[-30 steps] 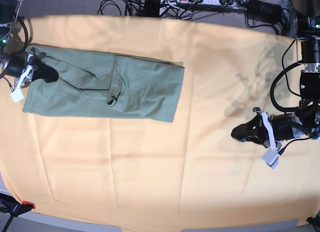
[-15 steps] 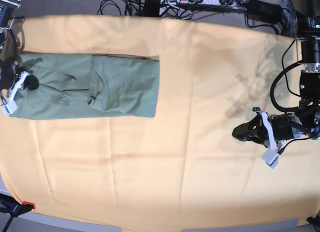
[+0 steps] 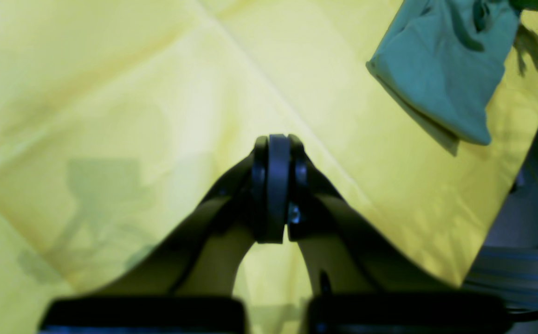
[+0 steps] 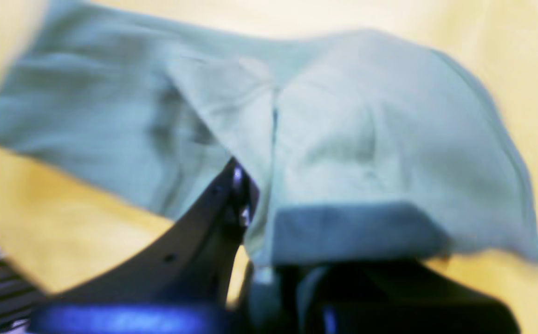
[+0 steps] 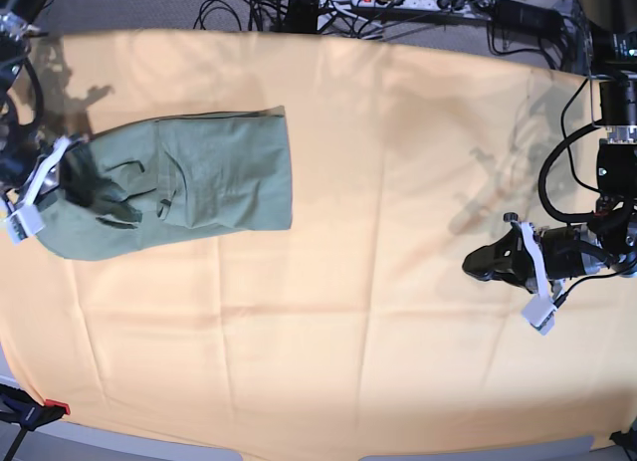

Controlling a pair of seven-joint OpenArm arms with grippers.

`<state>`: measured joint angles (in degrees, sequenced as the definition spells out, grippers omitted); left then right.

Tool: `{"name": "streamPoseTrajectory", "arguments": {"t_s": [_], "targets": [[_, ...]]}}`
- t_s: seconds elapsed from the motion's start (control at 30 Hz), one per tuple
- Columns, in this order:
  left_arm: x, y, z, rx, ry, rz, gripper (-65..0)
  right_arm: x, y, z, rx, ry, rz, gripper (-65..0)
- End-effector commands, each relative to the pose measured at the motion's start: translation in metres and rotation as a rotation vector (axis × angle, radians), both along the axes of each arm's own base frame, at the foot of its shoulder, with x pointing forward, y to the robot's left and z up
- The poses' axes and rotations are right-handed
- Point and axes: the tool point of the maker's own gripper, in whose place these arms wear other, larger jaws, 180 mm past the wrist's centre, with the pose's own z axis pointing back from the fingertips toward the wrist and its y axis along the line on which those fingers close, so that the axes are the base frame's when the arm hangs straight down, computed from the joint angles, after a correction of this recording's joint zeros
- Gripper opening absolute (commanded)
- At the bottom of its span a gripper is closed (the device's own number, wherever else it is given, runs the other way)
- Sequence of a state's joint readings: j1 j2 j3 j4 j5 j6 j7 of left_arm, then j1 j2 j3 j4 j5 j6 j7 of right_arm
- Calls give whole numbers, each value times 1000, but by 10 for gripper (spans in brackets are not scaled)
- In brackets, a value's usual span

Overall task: Fold the T-shirt properly
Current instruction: 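Lift and fold the held end over toward the left gripper with the right gripper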

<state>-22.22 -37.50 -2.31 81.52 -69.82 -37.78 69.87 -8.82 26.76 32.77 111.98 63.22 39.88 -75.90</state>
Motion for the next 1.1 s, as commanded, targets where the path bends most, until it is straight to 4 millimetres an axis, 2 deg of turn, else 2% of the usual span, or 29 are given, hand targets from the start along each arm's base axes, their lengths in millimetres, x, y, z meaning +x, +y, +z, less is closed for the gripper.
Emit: {"name": "streamPoseTrajectory", "arguments": {"t_s": [0.0,0.13,0.23,0.43,0.57,0.7,0.73,0.83,0.87,0.9,0.97,1.07], "targets": [[8,2,21,-19,-60,3,-650,1,16,22,22,-81,48,-650],[8,2,21,-18,-59,3,-650,-21,64,38,108,-142,145,-650],[8,2,21,-18,-59,3,-650,-28,96,45,227,-171,200,-650],[7,2,21,-20,-57,1,-650,-28,148,18,242,-117,266,-650],[5,-3,26,-59,-55,-11,-650,-18,167,10,189,-151,269,-650],[5,-3,25,-57,-48,-10,-650,-18,191,4,202,-135,339,-650],[5,-3,25,-57,-48,-10,-650,-19,198,3,217,-131,358,-586],[5,-3,25,-58,-50,-11,-650,-22,222,2,255,-118,436,-291],[5,-3,25,-58,-50,-11,-650,-24,232,5,274,-119,469,-228],[5,-3,25,-58,-50,-11,-650,-26,240,9,287,-125,502,-205],[5,-3,24,-54,-49,-10,-650,-25,251,15,290,-143,545,-204],[6,1,20,-25,-48,-3,-650,-14,251,18,227,-177,551,-204]]}}
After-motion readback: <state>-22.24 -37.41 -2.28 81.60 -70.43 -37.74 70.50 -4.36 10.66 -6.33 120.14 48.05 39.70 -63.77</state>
